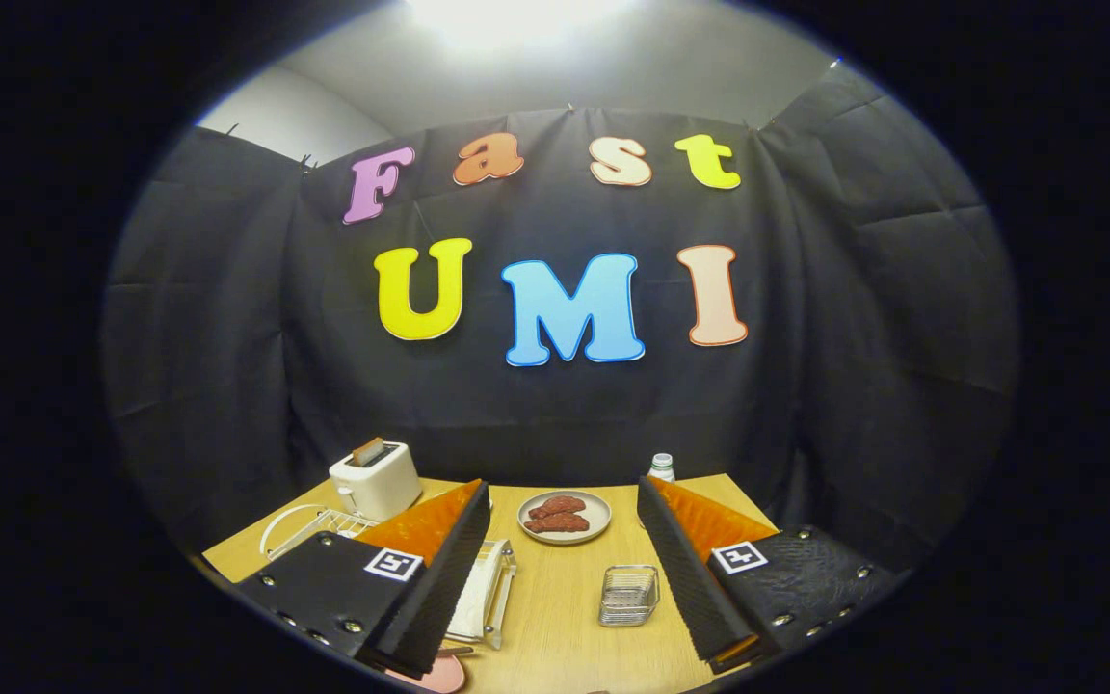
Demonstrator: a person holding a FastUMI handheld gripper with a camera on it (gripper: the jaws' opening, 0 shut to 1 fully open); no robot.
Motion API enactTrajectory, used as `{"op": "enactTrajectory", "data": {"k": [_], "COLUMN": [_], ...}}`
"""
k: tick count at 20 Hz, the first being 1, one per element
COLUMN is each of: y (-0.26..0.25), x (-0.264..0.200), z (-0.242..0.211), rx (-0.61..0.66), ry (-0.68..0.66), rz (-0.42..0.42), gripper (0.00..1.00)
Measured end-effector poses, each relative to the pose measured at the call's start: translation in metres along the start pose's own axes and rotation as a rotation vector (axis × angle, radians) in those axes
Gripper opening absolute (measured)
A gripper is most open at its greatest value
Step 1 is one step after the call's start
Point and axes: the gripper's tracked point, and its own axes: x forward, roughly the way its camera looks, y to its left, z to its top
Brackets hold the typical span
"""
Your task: Take the plate from the dish rack, then take the spoon from the basket and place it into the plate.
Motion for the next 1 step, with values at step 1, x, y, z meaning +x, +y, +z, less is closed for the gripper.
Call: {"op": "enactTrajectory", "data": {"k": [1], "y": [-0.0011], "x": [0.0], "z": [0.0007], "rx": [0.004], "ry": [-0.005], "rz": [-0.004], "gripper": [0.94]}}
